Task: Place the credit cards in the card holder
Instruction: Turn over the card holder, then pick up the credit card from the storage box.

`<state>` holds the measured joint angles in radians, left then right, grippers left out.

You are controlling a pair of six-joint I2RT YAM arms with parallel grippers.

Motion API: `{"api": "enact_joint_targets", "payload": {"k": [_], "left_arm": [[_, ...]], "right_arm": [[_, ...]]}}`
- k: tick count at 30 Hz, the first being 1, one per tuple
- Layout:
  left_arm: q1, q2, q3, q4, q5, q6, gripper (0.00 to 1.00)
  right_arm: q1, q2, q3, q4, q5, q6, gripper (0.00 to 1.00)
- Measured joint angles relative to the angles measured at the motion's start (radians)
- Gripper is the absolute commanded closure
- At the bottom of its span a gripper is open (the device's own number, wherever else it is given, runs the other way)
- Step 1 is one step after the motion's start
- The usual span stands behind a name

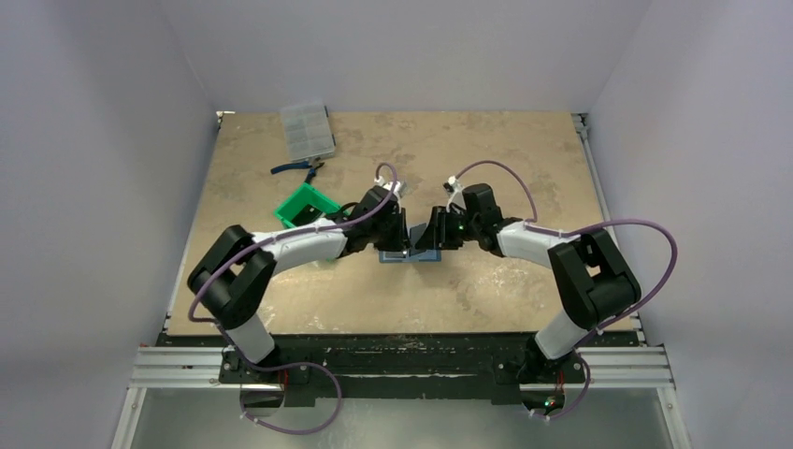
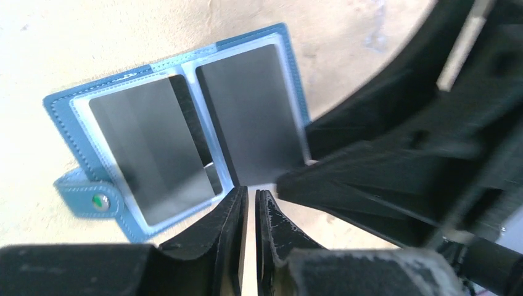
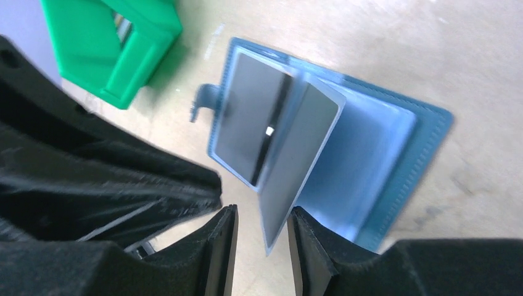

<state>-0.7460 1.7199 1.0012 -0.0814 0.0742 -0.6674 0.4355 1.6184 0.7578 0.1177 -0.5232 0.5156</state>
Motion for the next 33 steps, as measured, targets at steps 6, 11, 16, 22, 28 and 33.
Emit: {"api": "enact_joint_targets", "payload": {"k": [6,11,16,22,28,33], "left_arm": [[0.015,-0.219,0.0,-0.109,-0.013,0.008,0.8],[0.082,-0.47,-0.002,-0.245,-0.061,0.025,0.76],[0.204,-0.638,-0.001,-0.381,-0.106,0.063,0.53],[0.342,-0.656,0.011,-0.531,-0.139,0.146,0.33],[0.455,-0.513,0.044,-0.563,-0.119,0.245,0.1],[0.472,-0.308,0.085,-0.533,-0.121,0.322,0.09]], "right_arm": [[0.071,0.039,0.087,0.0,0.002,-0.005,0.54],[0.112,0.11,0.169,-0.002,0.007,-0.005,0.52],[0.123,0.206,0.239,0.002,-0.03,-0.001,0.49],[0.112,0.142,0.211,-0.014,-0.044,-0.004,0.49],[0.076,0.091,0.15,0.007,-0.048,-0.005,0.49],[0.068,0.091,0.118,0.012,-0.057,-0.004,0.49]]}}
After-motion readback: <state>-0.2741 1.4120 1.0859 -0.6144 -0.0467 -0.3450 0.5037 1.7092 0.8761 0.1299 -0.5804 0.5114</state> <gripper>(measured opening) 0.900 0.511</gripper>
